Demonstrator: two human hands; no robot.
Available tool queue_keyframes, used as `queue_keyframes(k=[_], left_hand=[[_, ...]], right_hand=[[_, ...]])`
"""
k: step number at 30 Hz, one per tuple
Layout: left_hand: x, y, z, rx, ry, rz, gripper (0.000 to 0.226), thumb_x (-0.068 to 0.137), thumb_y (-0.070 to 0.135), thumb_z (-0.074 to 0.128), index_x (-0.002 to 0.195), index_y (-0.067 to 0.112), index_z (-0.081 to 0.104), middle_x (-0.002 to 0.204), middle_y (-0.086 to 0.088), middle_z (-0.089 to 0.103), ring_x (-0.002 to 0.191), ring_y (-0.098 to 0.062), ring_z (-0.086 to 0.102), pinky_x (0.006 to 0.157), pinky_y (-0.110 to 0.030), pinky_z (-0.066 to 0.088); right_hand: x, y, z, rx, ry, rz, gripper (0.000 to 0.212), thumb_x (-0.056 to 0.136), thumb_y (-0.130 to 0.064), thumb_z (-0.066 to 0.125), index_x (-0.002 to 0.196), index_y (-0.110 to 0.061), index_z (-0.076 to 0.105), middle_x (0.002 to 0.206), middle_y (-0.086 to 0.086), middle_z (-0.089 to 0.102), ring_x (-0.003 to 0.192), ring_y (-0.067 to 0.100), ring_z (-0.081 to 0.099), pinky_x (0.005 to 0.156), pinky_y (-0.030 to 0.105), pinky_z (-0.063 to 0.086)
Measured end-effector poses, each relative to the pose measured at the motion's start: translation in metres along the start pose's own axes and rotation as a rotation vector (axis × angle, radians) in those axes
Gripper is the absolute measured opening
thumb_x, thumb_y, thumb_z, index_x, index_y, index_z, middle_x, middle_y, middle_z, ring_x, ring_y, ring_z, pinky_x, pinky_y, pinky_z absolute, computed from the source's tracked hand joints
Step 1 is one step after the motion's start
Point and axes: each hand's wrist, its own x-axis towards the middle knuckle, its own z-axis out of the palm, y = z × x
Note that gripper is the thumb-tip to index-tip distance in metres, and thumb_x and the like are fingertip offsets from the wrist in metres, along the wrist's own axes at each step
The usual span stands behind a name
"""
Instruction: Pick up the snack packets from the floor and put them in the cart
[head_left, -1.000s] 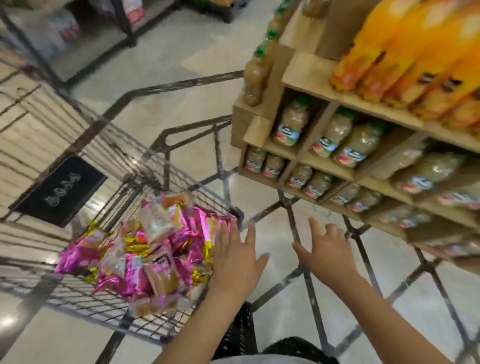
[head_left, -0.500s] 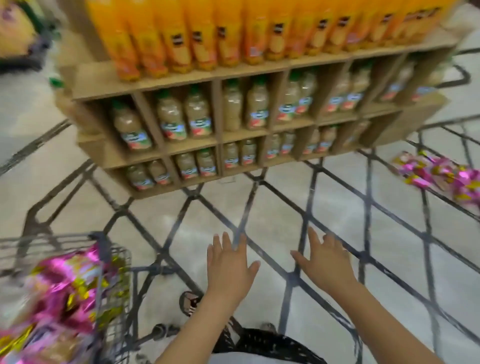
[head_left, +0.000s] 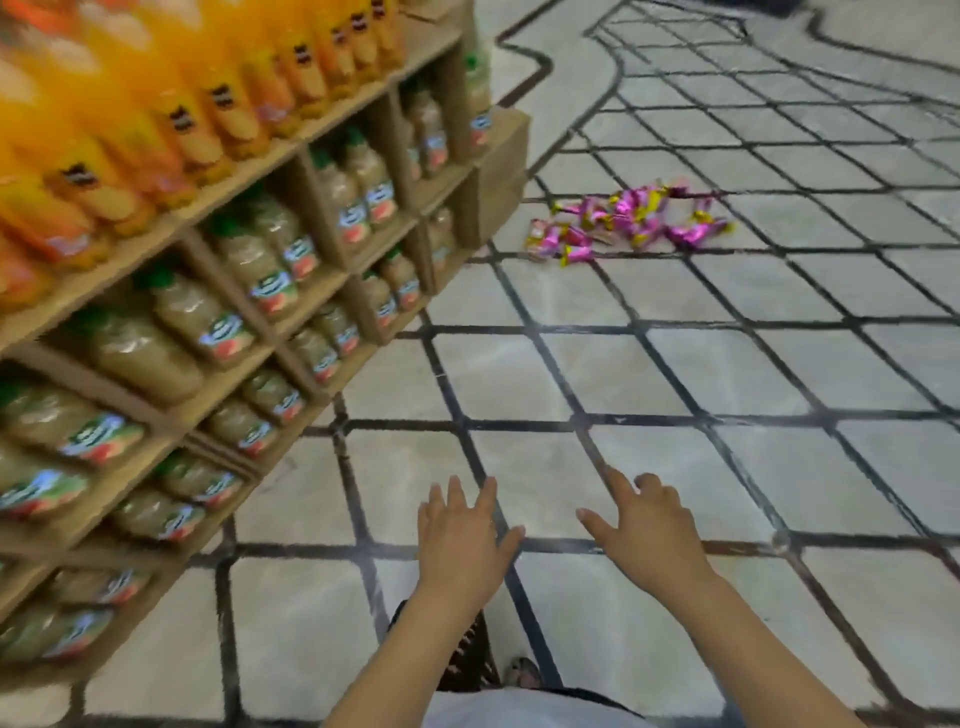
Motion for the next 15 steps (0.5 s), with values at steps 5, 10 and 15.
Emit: queue_keyframes(k=[5, 10, 15], left_hand=[[0.074, 0.028, -0.034, 0.062, -0.046, 0.144, 0.070, 0.099, 0.060, 0.032, 0.158, 0.029, 0.008, 0.165, -0.012, 0.004, 0.150, -0.036, 0.002, 0.122, -0.046, 0.007], [0.156, 0.043, -0.096, 0.151, -0.037, 0.256, 0.070, 0.099, 0.061, 0.033, 0.158, 0.030, 0.011, 0.165, -0.008, 0.006, 0.150, -0.036, 0.004, 0.122, -0.048, 0.007], [0.225, 0.045, -0.152, 0.215, -0.040, 0.330, 0.070, 0.100, 0.060, 0.031, 0.158, 0.029, 0.006, 0.165, -0.006, 0.005, 0.151, -0.035, 0.004, 0.122, -0.048, 0.008]], right_hand=[[0.048, 0.016, -0.024, 0.078, 0.021, 0.149, 0.068, 0.096, -0.063, 0.033, 0.152, -0.026, 0.021, 0.148, 0.009, 0.034, 0.131, 0.029, 0.037, 0.102, 0.039, 0.040], [0.104, 0.006, -0.062, 0.180, 0.068, 0.279, 0.069, 0.095, -0.063, 0.034, 0.152, -0.028, 0.020, 0.152, 0.008, 0.031, 0.133, 0.029, 0.035, 0.104, 0.041, 0.039], [0.161, -0.017, -0.086, 0.235, 0.079, 0.340, 0.069, 0.095, -0.063, 0.034, 0.152, -0.027, 0.019, 0.152, 0.005, 0.029, 0.133, 0.028, 0.035, 0.102, 0.039, 0.038]])
